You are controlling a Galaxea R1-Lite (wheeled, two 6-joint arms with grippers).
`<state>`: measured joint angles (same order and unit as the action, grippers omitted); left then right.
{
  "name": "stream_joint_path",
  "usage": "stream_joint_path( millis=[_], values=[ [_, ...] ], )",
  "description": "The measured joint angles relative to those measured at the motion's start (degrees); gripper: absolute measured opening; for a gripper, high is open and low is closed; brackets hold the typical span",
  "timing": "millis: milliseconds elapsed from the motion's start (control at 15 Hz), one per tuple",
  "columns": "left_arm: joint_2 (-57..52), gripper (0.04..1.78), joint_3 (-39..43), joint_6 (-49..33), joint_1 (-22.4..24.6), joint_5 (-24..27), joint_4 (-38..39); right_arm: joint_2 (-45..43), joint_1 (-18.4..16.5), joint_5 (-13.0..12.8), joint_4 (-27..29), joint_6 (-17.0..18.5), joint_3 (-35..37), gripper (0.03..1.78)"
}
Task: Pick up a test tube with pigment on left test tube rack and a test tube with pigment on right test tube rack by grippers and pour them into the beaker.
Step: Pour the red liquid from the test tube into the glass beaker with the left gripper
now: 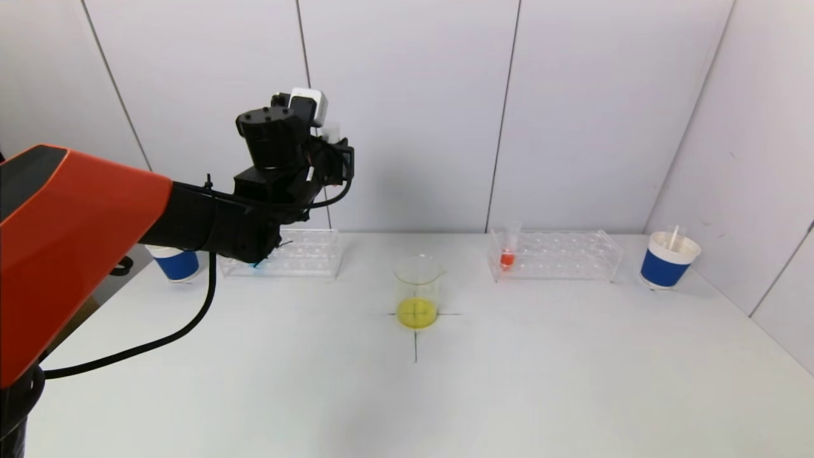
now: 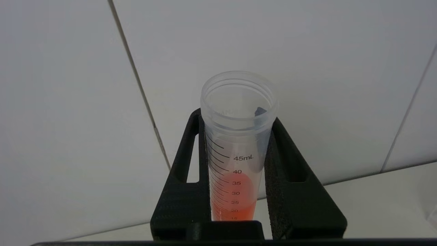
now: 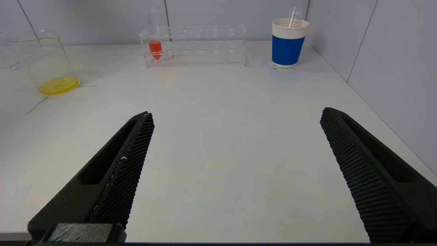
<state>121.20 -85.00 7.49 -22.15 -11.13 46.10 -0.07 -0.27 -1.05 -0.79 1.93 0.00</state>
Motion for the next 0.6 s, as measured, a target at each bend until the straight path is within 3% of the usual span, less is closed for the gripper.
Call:
stream_joint_path(
  millis=[200, 600],
  values=[
    [-1.18, 0.46, -4.94, 3.86, -2.18, 5.33, -6.41, 0.00, 0.00, 0.00, 0.02, -0.02, 0.00, 1.77],
    [-2.67, 0.46, -5.38, 11.50, -6.21, 16.94, -10.58, 0.00, 0.00, 0.01, 0.00, -0.02, 0.00, 1.77]
  ],
)
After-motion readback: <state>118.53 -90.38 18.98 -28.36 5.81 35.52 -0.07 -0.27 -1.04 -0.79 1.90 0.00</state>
